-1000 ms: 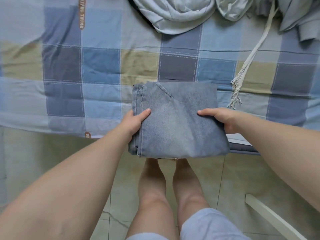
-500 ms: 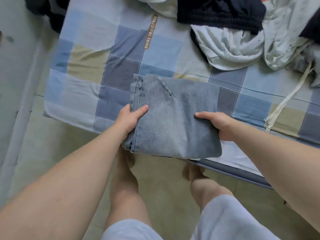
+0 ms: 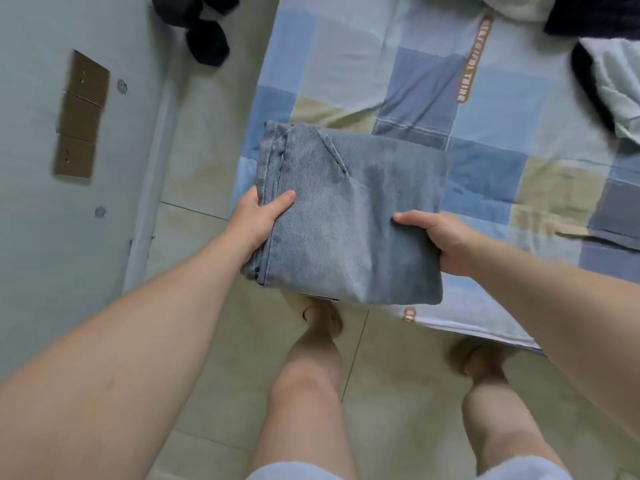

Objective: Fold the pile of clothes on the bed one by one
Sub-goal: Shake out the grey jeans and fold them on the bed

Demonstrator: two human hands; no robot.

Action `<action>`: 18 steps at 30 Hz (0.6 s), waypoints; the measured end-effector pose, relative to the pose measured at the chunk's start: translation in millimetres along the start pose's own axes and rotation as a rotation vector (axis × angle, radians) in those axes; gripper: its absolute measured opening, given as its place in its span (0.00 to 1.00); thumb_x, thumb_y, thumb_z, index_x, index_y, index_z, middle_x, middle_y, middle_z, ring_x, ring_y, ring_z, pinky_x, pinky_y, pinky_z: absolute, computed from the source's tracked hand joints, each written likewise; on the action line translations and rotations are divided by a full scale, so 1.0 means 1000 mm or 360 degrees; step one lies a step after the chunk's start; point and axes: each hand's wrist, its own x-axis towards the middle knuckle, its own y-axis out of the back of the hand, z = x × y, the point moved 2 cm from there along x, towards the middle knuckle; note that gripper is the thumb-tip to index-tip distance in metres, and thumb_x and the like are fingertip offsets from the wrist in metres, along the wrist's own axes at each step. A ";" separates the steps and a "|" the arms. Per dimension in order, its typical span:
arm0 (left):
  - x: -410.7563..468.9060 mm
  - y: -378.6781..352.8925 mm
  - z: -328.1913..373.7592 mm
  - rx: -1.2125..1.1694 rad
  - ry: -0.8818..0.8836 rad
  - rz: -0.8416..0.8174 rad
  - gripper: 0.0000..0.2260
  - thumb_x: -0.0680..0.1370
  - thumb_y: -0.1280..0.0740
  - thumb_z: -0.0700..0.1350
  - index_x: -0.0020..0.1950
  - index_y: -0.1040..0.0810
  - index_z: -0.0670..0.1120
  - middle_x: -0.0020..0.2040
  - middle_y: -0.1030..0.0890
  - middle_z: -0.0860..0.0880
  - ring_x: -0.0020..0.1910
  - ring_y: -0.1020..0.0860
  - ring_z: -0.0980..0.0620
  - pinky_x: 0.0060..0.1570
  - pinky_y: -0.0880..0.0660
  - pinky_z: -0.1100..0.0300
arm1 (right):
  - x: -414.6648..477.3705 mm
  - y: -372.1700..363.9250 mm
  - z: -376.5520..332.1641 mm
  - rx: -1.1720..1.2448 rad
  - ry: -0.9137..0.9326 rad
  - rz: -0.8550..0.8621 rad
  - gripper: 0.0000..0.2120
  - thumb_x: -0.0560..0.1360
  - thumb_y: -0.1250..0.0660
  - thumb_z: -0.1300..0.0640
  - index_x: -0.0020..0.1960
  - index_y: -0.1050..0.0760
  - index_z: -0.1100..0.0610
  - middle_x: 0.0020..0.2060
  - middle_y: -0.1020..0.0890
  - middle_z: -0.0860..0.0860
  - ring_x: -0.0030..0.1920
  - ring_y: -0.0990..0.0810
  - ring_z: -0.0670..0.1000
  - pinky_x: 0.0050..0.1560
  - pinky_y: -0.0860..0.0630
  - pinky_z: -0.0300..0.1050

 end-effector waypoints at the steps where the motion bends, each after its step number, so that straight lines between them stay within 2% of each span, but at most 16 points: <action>1: 0.010 0.013 -0.003 -0.0002 -0.0009 -0.0001 0.17 0.76 0.25 0.54 0.61 0.22 0.50 0.56 0.16 0.52 0.56 0.18 0.51 0.63 0.23 0.50 | 0.008 -0.015 0.001 0.0011 0.0018 0.0019 0.17 0.70 0.23 0.55 0.57 0.18 0.57 0.49 0.13 0.55 0.48 0.13 0.55 0.51 0.18 0.52; 4: 0.037 0.040 -0.017 0.0032 -0.0011 0.0015 0.15 0.76 0.26 0.53 0.59 0.23 0.53 0.53 0.16 0.56 0.52 0.18 0.56 0.60 0.22 0.52 | 0.030 -0.050 0.006 0.0023 0.0067 0.0085 0.16 0.70 0.23 0.57 0.57 0.18 0.58 0.50 0.13 0.55 0.50 0.13 0.56 0.54 0.18 0.54; 7: 0.055 0.053 -0.032 0.0236 0.0042 0.0111 0.15 0.78 0.29 0.55 0.61 0.26 0.53 0.52 0.20 0.58 0.58 0.20 0.50 0.57 0.26 0.56 | 0.045 -0.071 0.008 -0.0046 0.0136 0.0194 0.12 0.72 0.23 0.56 0.54 0.19 0.54 0.52 0.13 0.53 0.46 0.13 0.53 0.48 0.18 0.49; 8: 0.057 0.053 -0.034 0.0344 0.0066 0.0154 0.18 0.78 0.30 0.56 0.65 0.28 0.52 0.55 0.21 0.57 0.62 0.22 0.48 0.58 0.28 0.56 | 0.049 -0.074 0.008 -0.0071 0.0156 0.0280 0.14 0.73 0.23 0.55 0.56 0.21 0.53 0.54 0.14 0.53 0.47 0.14 0.53 0.48 0.19 0.48; 10: 0.054 0.052 -0.033 0.0714 0.0005 0.0343 0.30 0.78 0.31 0.57 0.76 0.37 0.51 0.69 0.26 0.49 0.70 0.29 0.43 0.67 0.32 0.50 | 0.047 -0.079 0.007 -0.0239 0.0245 0.0540 0.25 0.73 0.24 0.51 0.67 0.28 0.53 0.62 0.19 0.52 0.53 0.19 0.50 0.51 0.22 0.47; 12: 0.041 0.046 -0.023 0.1182 -0.0339 0.0634 0.34 0.78 0.32 0.56 0.80 0.42 0.50 0.78 0.36 0.46 0.75 0.37 0.41 0.72 0.38 0.44 | 0.037 -0.080 0.004 -0.0866 0.0528 0.0956 0.38 0.72 0.26 0.47 0.77 0.40 0.53 0.72 0.30 0.53 0.66 0.27 0.54 0.64 0.28 0.52; 13: 0.034 0.040 -0.017 0.1330 -0.0560 0.0687 0.34 0.78 0.34 0.56 0.81 0.43 0.50 0.80 0.39 0.45 0.77 0.40 0.41 0.73 0.40 0.43 | 0.029 -0.084 0.002 -0.1255 0.0785 0.1089 0.41 0.73 0.27 0.45 0.79 0.43 0.53 0.75 0.36 0.54 0.72 0.34 0.57 0.70 0.34 0.56; 15: 0.026 0.025 -0.011 0.1522 -0.0939 0.0560 0.33 0.79 0.37 0.56 0.82 0.43 0.51 0.82 0.43 0.45 0.80 0.44 0.41 0.76 0.44 0.42 | 0.019 -0.097 -0.002 -0.1842 0.1314 0.1014 0.42 0.73 0.33 0.42 0.81 0.45 0.53 0.79 0.42 0.55 0.78 0.43 0.58 0.75 0.44 0.60; 16: 0.027 0.018 -0.012 0.1631 -0.1061 0.0437 0.32 0.80 0.38 0.57 0.82 0.43 0.52 0.82 0.45 0.45 0.81 0.46 0.41 0.77 0.47 0.42 | 0.020 -0.104 -0.002 -0.2045 0.1457 0.0905 0.43 0.73 0.35 0.39 0.81 0.46 0.53 0.80 0.44 0.55 0.79 0.45 0.59 0.76 0.46 0.61; 18: 0.035 0.008 -0.018 0.1845 -0.1144 0.0198 0.32 0.81 0.41 0.60 0.82 0.47 0.54 0.83 0.50 0.46 0.81 0.51 0.42 0.78 0.53 0.41 | 0.033 -0.115 0.001 -0.2345 0.1474 0.0743 0.45 0.72 0.41 0.33 0.82 0.49 0.53 0.82 0.49 0.55 0.81 0.50 0.60 0.77 0.51 0.64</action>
